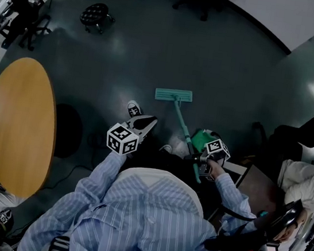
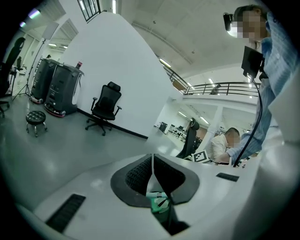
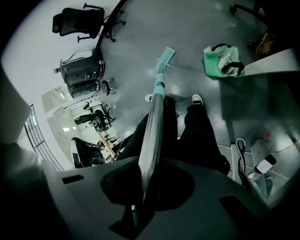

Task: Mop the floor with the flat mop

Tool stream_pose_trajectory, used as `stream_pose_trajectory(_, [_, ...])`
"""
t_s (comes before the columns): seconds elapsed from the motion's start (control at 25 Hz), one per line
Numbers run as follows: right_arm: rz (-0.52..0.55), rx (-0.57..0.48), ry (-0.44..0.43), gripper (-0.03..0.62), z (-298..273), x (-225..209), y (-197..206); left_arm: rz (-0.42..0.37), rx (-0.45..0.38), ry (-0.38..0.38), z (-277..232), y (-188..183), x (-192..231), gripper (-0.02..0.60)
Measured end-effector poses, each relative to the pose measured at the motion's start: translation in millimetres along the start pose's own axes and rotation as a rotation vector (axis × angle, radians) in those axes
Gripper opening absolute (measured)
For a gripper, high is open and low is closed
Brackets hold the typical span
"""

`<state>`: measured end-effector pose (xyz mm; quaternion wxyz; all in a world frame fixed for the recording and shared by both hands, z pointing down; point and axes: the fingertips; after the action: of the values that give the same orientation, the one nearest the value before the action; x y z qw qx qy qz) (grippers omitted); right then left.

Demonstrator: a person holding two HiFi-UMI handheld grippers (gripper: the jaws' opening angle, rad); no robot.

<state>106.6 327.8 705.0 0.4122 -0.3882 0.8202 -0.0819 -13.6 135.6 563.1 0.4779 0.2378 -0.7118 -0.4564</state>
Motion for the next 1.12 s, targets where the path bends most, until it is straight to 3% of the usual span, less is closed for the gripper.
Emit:
stream_pose_trajectory(0.24, [0.008, 0.002, -0.003, 0.051, 0.0, 2.3, 6.6, -0.036, 0.03, 0.044, -5.4, 2.1, -14.0, 0.015])
stream_pose_trajectory(1.12, [0.015, 0.004, -0.026, 0.051, -7.7, -1.9, 3.2, -0.058, 0.053, 0.065, -14.4, 5.3, -9.2, 0.015])
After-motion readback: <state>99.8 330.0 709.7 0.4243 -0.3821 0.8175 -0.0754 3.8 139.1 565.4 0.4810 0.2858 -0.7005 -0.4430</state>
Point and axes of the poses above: the fingertips, and each gripper's own axes: z backward along the fingers, x to its left, y out of its underside, and after that the axes turned 11 degrees about -x, right-handed
